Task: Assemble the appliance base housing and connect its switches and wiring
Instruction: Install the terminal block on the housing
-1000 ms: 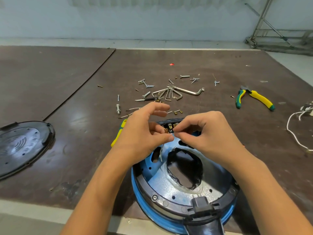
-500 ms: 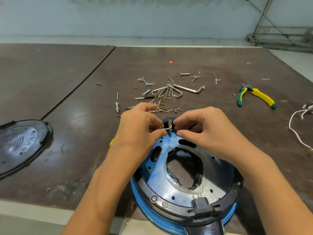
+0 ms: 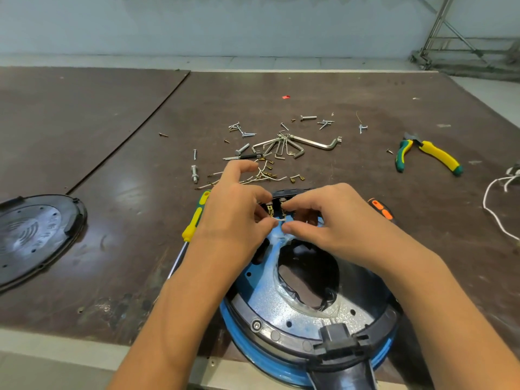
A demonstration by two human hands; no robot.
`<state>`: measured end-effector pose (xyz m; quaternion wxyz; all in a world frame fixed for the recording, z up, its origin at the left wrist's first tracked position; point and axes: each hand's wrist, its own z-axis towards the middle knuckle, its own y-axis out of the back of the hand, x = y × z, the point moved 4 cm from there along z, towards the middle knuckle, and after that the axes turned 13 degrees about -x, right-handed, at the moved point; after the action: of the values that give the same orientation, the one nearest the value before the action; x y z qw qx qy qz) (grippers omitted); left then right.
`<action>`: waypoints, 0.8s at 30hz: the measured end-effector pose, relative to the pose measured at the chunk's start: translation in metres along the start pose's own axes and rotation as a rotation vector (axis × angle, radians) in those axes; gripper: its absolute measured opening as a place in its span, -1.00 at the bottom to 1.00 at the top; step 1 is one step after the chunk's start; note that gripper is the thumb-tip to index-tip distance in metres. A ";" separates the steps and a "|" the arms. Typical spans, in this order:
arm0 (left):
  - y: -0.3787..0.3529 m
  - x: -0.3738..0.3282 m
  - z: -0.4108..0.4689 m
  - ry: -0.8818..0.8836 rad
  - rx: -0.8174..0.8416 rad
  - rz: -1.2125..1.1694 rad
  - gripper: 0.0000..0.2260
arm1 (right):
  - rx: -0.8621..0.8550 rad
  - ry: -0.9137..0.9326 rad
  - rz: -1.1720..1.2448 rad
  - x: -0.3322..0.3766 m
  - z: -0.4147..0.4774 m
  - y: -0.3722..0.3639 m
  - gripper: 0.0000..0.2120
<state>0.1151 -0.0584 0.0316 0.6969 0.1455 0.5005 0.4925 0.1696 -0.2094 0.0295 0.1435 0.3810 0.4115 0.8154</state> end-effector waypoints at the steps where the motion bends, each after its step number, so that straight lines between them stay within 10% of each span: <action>1: -0.001 0.000 0.000 0.005 -0.003 0.011 -0.70 | 0.026 0.002 -0.010 0.001 0.000 -0.002 -0.69; 24: -0.007 0.005 0.003 0.010 -0.041 0.022 -0.51 | -0.130 0.008 -0.027 -0.007 0.000 -0.004 -0.80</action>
<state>0.1219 -0.0569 0.0254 0.6918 0.1344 0.4922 0.5110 0.1736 -0.2109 0.0226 0.1775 0.3620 0.3632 0.8400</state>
